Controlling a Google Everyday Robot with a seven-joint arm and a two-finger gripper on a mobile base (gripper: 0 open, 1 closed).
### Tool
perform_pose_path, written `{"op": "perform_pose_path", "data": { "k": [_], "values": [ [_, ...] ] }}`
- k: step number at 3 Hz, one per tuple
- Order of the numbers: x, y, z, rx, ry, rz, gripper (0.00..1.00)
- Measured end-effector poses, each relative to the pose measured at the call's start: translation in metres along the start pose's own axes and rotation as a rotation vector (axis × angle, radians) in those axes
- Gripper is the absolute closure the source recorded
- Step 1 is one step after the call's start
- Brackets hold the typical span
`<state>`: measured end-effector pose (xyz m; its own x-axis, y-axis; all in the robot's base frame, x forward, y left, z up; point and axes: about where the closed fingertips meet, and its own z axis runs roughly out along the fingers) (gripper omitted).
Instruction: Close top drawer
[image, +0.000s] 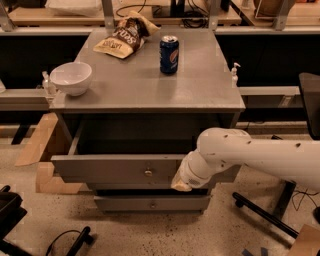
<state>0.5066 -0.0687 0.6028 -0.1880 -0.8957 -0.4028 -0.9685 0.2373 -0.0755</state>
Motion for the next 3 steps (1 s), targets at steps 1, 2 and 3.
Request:
{"op": "perform_pose_path", "data": {
  "k": [1,2,3],
  "values": [
    [0.004,-0.008,0.000,0.008,-0.003,0.010,1.00],
    [0.003,-0.022,-0.001,0.020,0.009,-0.002,1.00],
    [0.003,-0.022,-0.001,0.020,0.009,-0.002,1.00]
  ]
}}
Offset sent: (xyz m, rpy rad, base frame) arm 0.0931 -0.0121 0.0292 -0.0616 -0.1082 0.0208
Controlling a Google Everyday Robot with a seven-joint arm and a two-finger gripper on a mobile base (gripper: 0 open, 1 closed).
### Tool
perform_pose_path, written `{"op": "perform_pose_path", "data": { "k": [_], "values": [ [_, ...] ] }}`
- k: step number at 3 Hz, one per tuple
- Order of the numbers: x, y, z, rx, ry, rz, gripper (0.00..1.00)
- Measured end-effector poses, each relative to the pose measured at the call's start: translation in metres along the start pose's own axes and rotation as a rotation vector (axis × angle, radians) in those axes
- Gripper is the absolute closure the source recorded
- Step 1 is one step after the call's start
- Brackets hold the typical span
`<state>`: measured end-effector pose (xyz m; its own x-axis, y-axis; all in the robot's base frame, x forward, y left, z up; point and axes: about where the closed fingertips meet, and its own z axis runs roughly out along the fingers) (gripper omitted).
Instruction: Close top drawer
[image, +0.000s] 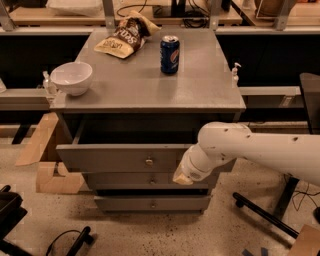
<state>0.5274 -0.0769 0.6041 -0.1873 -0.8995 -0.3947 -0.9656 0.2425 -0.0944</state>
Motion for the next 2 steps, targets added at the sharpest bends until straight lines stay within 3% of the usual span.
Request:
{"op": "perform_pose_path", "data": {
  "k": [1,2],
  "values": [
    [-0.010,-0.039,-0.011,0.040,0.019,-0.026,1.00],
    [-0.015,-0.056,-0.015,0.057,0.027,-0.037,1.00]
  ]
}}
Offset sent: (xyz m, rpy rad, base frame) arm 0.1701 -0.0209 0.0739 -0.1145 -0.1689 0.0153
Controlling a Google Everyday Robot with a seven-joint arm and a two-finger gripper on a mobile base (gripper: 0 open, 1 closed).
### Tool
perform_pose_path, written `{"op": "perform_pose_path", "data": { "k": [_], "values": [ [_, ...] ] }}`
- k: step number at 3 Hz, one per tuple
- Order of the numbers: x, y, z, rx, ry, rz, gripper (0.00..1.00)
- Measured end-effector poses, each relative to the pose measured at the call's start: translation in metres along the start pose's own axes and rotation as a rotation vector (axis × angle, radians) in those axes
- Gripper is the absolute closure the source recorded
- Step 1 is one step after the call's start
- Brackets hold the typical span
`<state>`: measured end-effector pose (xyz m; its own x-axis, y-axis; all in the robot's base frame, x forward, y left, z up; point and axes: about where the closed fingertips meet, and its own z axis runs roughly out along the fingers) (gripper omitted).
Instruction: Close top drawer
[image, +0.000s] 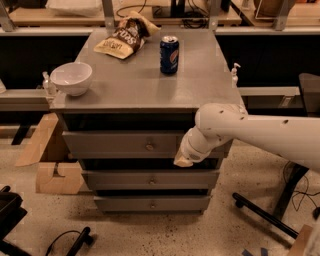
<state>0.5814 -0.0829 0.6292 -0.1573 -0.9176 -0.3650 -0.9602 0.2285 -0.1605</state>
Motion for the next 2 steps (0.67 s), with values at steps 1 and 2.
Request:
{"op": "perform_pose_path", "data": {
  "k": [1,2],
  "values": [
    [-0.0085,-0.0502,-0.0127,0.053,0.000,-0.010,1.00],
    [-0.0149,-0.0569,-0.0180,0.069,-0.012,-0.012,1.00]
  ]
}}
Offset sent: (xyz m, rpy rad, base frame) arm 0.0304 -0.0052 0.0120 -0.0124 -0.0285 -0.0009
